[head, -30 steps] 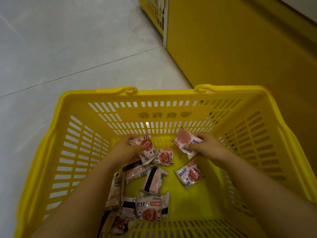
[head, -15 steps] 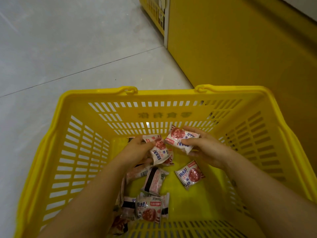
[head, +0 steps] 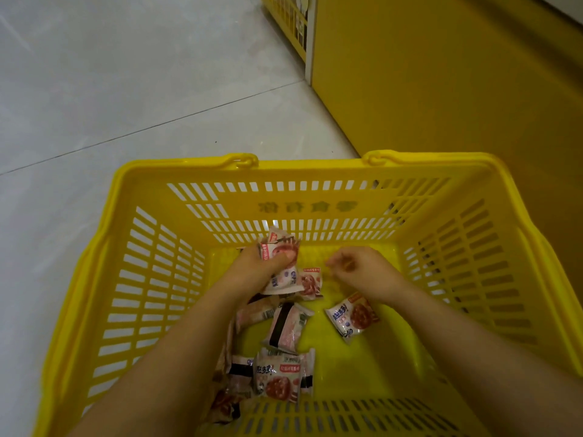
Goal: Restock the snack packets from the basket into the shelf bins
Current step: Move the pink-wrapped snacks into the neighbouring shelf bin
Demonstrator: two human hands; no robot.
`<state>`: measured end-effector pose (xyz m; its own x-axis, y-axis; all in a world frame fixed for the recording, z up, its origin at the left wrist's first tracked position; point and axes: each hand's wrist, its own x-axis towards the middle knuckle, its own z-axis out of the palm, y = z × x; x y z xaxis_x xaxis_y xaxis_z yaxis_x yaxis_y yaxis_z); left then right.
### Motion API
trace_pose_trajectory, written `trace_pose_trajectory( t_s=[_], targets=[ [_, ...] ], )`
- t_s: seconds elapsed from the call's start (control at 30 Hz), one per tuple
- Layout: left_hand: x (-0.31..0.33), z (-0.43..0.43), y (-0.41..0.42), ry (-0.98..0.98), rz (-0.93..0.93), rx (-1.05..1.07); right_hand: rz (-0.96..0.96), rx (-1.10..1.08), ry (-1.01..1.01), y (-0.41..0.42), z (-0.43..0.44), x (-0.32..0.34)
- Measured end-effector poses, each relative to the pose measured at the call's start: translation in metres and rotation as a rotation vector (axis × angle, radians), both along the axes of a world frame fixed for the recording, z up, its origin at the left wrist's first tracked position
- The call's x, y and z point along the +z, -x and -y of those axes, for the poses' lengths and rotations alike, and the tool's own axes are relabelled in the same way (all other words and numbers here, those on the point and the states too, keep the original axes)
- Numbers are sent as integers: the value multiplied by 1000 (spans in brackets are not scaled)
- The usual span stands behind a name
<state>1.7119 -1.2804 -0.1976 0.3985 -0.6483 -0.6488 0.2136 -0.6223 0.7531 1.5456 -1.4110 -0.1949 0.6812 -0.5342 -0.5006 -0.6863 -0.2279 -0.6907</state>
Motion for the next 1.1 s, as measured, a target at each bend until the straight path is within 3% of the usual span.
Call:
trace_pose_trajectory(
  t_s=[0.1, 0.17, 0.3, 0.4, 0.5, 0.63, 0.9, 1.0, 1.1],
  targets=[
    [-7, -14, -15, -67, 173, -10, -370, 394, 195, 19, -1, -20],
    [-8, -20, -23, -90, 186, 29, -477, 559, 333, 26, -10, -31],
    [-7, -28, -33, -109, 266, 18, -549, 586, 306, 28, -12, -31],
    [-7, -29, -38, -139, 379, -32, -375, 452, 163, 10, -7, -20],
    [-6, -29, -42, -154, 419, -47, -188, 452, 266, -23, -14, -16],
    [-7, -35, -45, -199, 381, -76, -306, 570, 365, -45, -34, -27],
    [0, -30, -43, -183, 361, -210, -252, 414, 366, -19, -9, -23],
    [4, -17, -31, -140, 438, -292, -201, 316, 542, 0, 10, -19],
    [-3, 7, -10, -175, 763, -554, -206, 344, 628, 16, 16, -24]
  ],
)
